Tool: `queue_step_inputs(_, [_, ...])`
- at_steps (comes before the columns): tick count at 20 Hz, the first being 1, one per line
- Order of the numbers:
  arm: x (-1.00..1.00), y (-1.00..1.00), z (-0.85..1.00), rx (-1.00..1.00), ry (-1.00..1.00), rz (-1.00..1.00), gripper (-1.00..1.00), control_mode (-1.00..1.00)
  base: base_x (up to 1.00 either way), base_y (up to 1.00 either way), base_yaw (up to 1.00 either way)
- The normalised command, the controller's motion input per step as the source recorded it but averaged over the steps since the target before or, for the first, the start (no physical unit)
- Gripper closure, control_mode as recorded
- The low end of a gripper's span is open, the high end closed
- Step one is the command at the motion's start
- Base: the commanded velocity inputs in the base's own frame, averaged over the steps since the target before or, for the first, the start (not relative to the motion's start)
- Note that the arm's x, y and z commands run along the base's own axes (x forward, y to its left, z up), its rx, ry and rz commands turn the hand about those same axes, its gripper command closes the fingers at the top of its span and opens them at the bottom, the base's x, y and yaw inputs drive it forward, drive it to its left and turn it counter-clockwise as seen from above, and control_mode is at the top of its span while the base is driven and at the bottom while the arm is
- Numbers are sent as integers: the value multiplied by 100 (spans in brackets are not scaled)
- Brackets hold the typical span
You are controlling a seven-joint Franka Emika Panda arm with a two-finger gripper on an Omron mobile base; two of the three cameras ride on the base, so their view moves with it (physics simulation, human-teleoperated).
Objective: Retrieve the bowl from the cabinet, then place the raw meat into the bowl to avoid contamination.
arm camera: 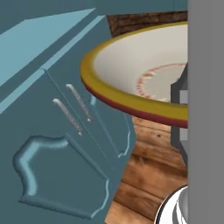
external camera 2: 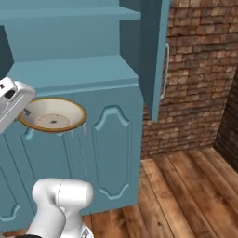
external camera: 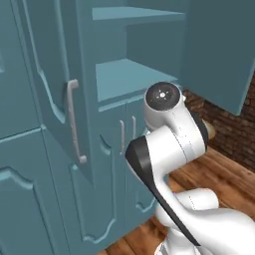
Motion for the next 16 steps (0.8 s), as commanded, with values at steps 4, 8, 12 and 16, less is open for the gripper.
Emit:
queue_step_inputs(4, [0,0,0,0,0,0,100,100,0,-11,-46])
queue_step_inputs(8, [0,0,0,0,0,0,100,100,0,-5,-48])
queue_step_inputs(12, [0,0,0,0,0,0,100,100,0,-1,-50])
queue_step_inputs(16, [0,0,0,0,0,0,100,100,0,-1,-49])
